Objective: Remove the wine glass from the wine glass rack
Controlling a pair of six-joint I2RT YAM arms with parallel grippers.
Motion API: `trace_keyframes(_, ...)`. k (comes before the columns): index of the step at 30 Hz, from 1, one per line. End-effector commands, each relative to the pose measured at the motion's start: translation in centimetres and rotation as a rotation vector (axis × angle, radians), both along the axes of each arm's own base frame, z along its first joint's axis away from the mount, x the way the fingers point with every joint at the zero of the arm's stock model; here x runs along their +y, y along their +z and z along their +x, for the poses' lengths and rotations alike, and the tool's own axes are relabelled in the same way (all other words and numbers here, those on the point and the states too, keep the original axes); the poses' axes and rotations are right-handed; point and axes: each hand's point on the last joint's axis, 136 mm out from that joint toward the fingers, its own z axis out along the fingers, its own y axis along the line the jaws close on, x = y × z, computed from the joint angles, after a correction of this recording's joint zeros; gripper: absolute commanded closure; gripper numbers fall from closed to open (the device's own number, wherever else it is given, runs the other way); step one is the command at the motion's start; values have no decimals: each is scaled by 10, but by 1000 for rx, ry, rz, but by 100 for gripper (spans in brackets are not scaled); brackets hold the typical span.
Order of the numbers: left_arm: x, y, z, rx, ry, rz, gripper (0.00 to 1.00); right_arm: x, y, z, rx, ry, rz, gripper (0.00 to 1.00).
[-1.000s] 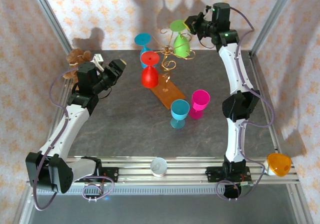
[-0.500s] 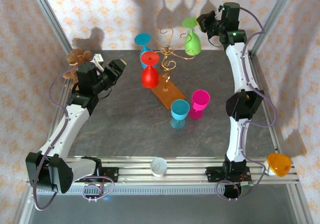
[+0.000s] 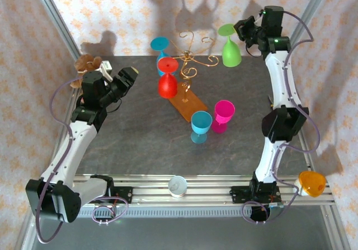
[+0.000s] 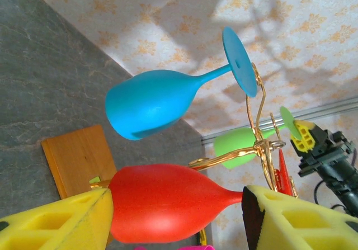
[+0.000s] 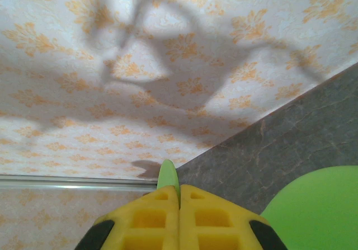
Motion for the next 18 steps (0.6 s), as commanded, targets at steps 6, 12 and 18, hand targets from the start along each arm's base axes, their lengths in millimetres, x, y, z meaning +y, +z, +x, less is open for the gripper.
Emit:
trace_keyframes(6, 9, -6, -12, 65, 4, 79, 38, -24, 45, -74, -101, -39, -136, 100)
trace_keyframes(12, 6, -12, -19, 107, -19, 78, 39, -17, 54, -137, -148, 19, -180, 100)
trace_keyframes(18, 8, -17, -37, 108, -19, 100, 39, 0, 43, -196, -134, 126, -204, 100)
